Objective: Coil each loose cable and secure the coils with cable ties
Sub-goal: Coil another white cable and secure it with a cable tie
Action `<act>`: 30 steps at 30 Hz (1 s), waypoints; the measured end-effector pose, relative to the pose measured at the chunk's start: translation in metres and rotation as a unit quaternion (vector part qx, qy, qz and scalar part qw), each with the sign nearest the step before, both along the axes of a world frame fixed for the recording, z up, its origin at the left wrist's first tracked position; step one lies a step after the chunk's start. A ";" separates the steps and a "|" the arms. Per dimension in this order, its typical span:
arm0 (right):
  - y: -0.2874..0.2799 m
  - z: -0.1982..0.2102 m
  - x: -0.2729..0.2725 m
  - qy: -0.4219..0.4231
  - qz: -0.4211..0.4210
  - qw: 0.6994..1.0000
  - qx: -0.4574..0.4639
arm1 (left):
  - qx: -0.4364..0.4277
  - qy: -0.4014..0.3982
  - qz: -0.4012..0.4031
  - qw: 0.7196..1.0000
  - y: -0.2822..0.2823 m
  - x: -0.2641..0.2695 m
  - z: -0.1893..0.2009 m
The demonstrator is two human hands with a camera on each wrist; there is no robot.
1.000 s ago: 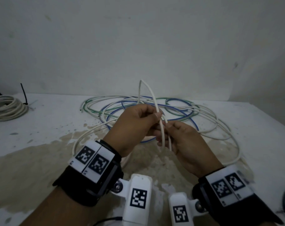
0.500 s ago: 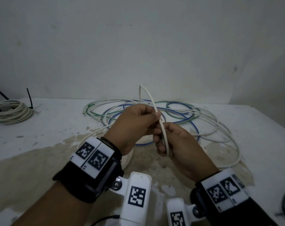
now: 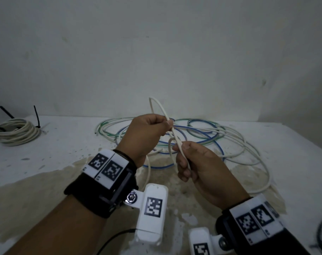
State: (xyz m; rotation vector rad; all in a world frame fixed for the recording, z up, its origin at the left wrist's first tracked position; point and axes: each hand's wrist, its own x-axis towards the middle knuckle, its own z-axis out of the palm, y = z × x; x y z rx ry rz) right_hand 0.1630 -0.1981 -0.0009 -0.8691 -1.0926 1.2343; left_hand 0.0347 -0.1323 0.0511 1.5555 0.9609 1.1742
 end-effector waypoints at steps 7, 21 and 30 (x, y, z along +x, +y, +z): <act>-0.005 0.008 0.005 0.016 0.060 0.998 -0.014 | 0.012 -0.025 0.004 1.000 0.002 0.002 0.007; -0.037 0.108 0.030 0.133 0.057 0.989 0.043 | 0.309 0.072 -0.060 0.947 0.010 0.041 0.048; -0.065 0.183 0.104 0.264 -0.065 0.950 0.153 | 0.336 0.170 -0.022 0.926 0.015 0.047 0.033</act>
